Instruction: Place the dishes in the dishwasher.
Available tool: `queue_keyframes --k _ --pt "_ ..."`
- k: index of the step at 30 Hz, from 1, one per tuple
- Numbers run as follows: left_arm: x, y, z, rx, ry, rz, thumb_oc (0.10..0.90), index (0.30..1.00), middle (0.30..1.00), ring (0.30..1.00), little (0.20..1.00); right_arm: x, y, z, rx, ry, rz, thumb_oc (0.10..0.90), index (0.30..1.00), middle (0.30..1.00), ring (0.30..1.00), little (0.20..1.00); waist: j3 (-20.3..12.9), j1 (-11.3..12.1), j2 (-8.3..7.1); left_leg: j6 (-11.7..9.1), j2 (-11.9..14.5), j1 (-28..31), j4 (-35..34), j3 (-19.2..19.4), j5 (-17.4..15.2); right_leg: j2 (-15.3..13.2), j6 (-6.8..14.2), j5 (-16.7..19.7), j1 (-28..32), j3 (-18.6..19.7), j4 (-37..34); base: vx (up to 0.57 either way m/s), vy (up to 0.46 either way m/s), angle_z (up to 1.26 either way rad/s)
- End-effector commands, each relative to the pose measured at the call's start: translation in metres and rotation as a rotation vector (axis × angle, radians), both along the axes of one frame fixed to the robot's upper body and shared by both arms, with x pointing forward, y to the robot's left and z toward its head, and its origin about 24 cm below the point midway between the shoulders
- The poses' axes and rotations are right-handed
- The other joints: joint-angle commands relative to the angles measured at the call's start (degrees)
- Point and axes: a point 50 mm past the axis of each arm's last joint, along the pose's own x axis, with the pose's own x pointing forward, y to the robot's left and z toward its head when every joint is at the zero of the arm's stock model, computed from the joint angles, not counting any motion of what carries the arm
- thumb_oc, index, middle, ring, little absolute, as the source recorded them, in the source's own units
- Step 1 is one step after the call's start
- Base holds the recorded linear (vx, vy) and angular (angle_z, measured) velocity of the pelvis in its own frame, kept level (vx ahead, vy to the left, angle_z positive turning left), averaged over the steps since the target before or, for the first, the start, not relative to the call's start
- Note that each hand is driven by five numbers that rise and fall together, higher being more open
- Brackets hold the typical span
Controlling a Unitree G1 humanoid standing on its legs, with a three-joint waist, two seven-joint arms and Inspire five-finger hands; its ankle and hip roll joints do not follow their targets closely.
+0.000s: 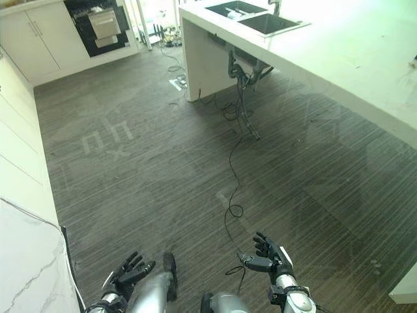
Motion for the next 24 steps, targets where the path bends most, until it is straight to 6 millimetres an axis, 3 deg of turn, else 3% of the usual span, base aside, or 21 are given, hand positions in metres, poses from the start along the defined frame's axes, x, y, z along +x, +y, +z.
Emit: queue_keyframes --k 1,6,8,9,10,11,12,14,15,16,17,18,20,21,24 --pt "0.020 0.019 0.027 0.115 -0.194 -0.047 0.800 0.900 0.900 0.900 0.900 0.023 -0.010 0.041 -0.048 -0.250 0.045 0.800 0.900 0.900 0.900 0.900 -5.1 0.0 -0.32 0.6 -1.8 0.1 4.4 2.4 -3.3 -5.6 6.6 -5.9 6.9 0.2 -3.5 0.42 0.201 -0.31" --pt "0.025 0.031 0.040 0.177 -0.234 -0.108 0.800 0.900 0.900 0.900 0.900 0.019 -0.004 0.047 -0.026 -0.275 0.069 0.800 0.900 0.900 0.900 0.900 -8.5 0.9 -1.29 3.5 -4.1 2.4 4.4 3.0 -6.9 -8.9 9.5 -6.6 10.1 -0.1 -3.5 0.42 0.194 -0.19" --pt "0.035 0.035 0.050 0.216 -0.271 -0.163 0.800 0.900 0.900 0.900 0.900 0.024 0.002 0.054 -0.020 -0.304 0.076 0.800 0.900 0.900 0.900 0.900 -10.4 1.5 -2.03 5.6 -6.1 3.0 4.4 1.8 -8.4 -11.5 11.7 -4.8 10.9 -1.1 -3.5 0.41 0.219 -0.19" --pt "0.039 0.036 0.055 0.234 -0.287 -0.185 0.800 0.900 0.900 0.900 0.900 0.026 0.004 0.057 -0.008 -0.320 0.067 0.800 0.900 0.900 0.900 0.900 -10.9 1.5 -2.40 6.5 -7.3 3.4 4.4 0.9 -9.0 -12.7 13.0 -1.7 11.1 -1.5 -3.5 0.28 0.159 -0.08" --pt "0.044 0.037 0.059 0.247 -0.300 -0.206 0.800 0.900 0.900 0.900 0.900 0.028 0.007 0.059 0.006 -0.333 0.058 0.800 0.900 0.900 0.900 0.900 -11.2 1.3 -2.81 7.7 -8.7 4.1 4.4 0.2 -9.8 -13.7 14.7 4.7 11.9 -2.1 -3.5 0.37 0.254 0.01" --pt "0.051 0.038 0.066 0.268 -0.319 -0.244 0.800 0.900 0.900 0.900 0.900 0.033 0.011 0.064 0.025 -0.364 0.057 0.800 0.900 0.900 0.900 0.900 -11.1 0.6 -2.36 9.5 -10.8 6.1 4.4 -1.8 -10.9 -14.6 16.3 15.3 9.8 -2.5 3.0 0.40 0.363 0.27" --pt "0.057 0.034 0.071 0.315 -0.332 -0.318 0.800 0.900 0.900 0.900 0.900 0.036 0.017 0.070 0.071 -0.399 0.052 0.800 0.900 0.900 0.900 0.900 -10.0 -0.1 -1.20 10.9 -12.6 8.5 4.4 -3.6 -12.2 -14.5 15.7 18.6 -0.5 -0.8 21.7 0.36 0.360 0.31" --pt "0.061 0.030 0.075 0.355 -0.343 -0.367 0.800 0.900 0.900 0.900 0.900 0.040 0.022 0.071 0.098 -0.416 0.054 0.800 0.900 0.900 0.900 0.900 -9.1 -0.3 -0.51 11.5 -13.5 10.1 4.4 -3.7 -13.0 -15.7 14.1 18.6 -7.0 -1.9 25.3 0.19 0.193 0.37" --pt "0.065 0.027 0.077 0.364 -0.346 -0.376 0.800 0.900 0.900 0.900 0.900 0.043 0.025 0.071 0.107 -0.421 0.057 0.800 0.900 0.900 0.900 0.900 -8.6 -0.5 -0.08 11.3 -13.6 10.7 4.4 -4.0 -12.9 -15.5 13.2 16.6 -8.8 -3.3 23.1 0.22 0.054 0.30" --pt "0.068 0.028 0.080 0.363 -0.349 -0.381 0.800 0.900 0.900 0.900 0.900 0.046 0.027 0.073 0.116 -0.429 0.062 0.800 0.900 0.900 0.900 0.900 -8.1 -0.6 0.19 10.7 -13.4 11.5 4.4 -3.7 -12.5 -14.1 12.2 13.9 -8.5 -5.9 16.0 0.26 -0.010 0.17" --pt "0.069 0.028 0.081 0.358 -0.349 -0.380 0.800 0.900 0.900 0.900 0.900 0.046 0.026 0.074 0.118 -0.433 0.062 0.800 0.900 0.900 0.900 0.900 -7.7 -0.9 0.26 10.4 -13.3 12.1 4.4 -3.5 -12.6 -13.5 12.1 13.5 -7.9 -7.4 11.0 0.41 -0.106 0.00" --pt "0.067 0.033 0.082 0.368 -0.327 -0.389 0.800 0.900 0.900 0.900 0.900 0.041 0.022 0.077 0.126 -0.446 0.069 0.800 0.900 0.900 0.900 0.900 -7.1 -1.9 -0.21 10.0 -13.2 14.2 4.4 -2.7 -14.1 -13.6 12.6 15.8 -9.1 -10.0 -2.5 0.37 -0.140 0.05" --pt "0.064 0.035 0.082 0.378 -0.317 -0.398 0.800 0.900 0.900 0.900 0.900 0.037 0.018 0.078 0.149 -0.457 0.074 0.800 0.900 0.900 0.900 0.900 -6.6 -2.5 -1.30 9.8 -14.0 15.7 4.4 -2.0 -15.3 -15.8 13.7 15.6 -13.1 -9.7 -3.5 0.36 -0.183 0.37" --pt "0.059 0.035 0.079 0.384 -0.302 -0.405 0.800 0.900 0.900 0.900 0.900 0.032 0.014 0.082 0.157 -0.484 0.088 0.800 0.900 0.900 0.900 0.900 -6.4 -3.4 -2.17 9.8 -15.0 17.6 4.4 -1.5 -16.9 -17.8 14.9 14.7 -19.6 -7.3 -3.5 0.39 -0.231 0.30" --pt "0.055 0.035 0.079 0.387 -0.305 -0.408 0.800 0.900 0.900 0.900 0.900 0.030 0.011 0.091 0.155 -0.527 0.095 0.800 0.900 0.900 0.900 0.900 -6.7 -4.1 -2.64 10.6 -15.6 19.8 4.4 -1.2 -18.9 -18.3 15.1 13.2 -22.2 -6.1 -3.5 0.36 -0.219 0.06"
